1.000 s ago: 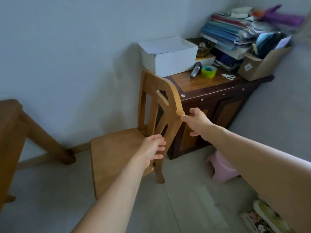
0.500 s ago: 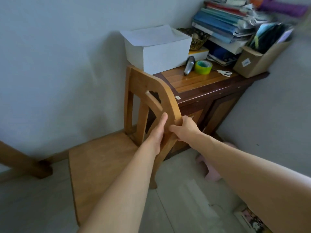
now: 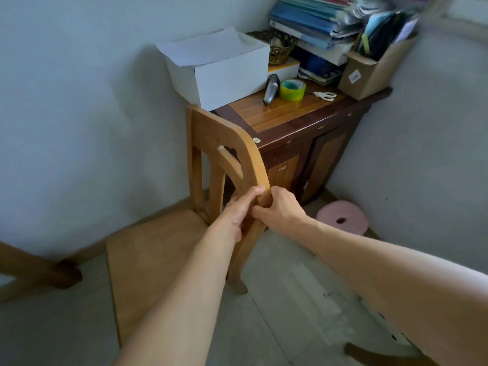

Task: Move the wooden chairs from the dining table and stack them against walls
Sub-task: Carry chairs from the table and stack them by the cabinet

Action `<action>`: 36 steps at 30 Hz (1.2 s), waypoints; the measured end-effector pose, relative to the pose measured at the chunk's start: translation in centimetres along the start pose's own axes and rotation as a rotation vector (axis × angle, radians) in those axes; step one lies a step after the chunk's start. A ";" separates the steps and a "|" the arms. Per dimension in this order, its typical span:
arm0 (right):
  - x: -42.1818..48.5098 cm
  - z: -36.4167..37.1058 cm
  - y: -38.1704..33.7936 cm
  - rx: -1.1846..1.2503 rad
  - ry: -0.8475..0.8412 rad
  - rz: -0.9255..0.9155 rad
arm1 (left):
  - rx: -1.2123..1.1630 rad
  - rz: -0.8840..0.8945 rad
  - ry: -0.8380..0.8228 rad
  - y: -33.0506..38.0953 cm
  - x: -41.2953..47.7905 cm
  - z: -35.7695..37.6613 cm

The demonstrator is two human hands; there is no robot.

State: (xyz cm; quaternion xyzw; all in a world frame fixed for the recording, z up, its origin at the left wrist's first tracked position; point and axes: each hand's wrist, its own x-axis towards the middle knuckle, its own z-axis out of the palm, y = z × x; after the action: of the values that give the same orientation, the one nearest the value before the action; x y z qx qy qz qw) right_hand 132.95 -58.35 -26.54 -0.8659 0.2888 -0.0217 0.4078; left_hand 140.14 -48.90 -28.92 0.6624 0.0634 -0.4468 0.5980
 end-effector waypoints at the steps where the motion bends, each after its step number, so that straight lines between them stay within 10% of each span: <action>1: -0.8 -0.1 0.1 -0.009 0.010 -0.003 | 0.004 0.002 -0.005 -0.4 -0.4 0.2; 29: -22.5 -14.5 18.1 -0.114 0.059 0.057 | 0.324 0.166 -0.175 -12.1 -11.8 22.0; 36: -24.0 -18.6 22.0 -0.128 0.035 0.071 | 0.075 0.177 -0.163 -10.1 -10.7 26.6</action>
State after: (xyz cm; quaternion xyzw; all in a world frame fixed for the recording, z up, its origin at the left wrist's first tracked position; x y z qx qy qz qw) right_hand 97.26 -69.87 -25.20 -0.8789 0.3274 -0.0038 0.3469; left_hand 113.85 -63.90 -26.17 0.6487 -0.0610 -0.4466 0.6132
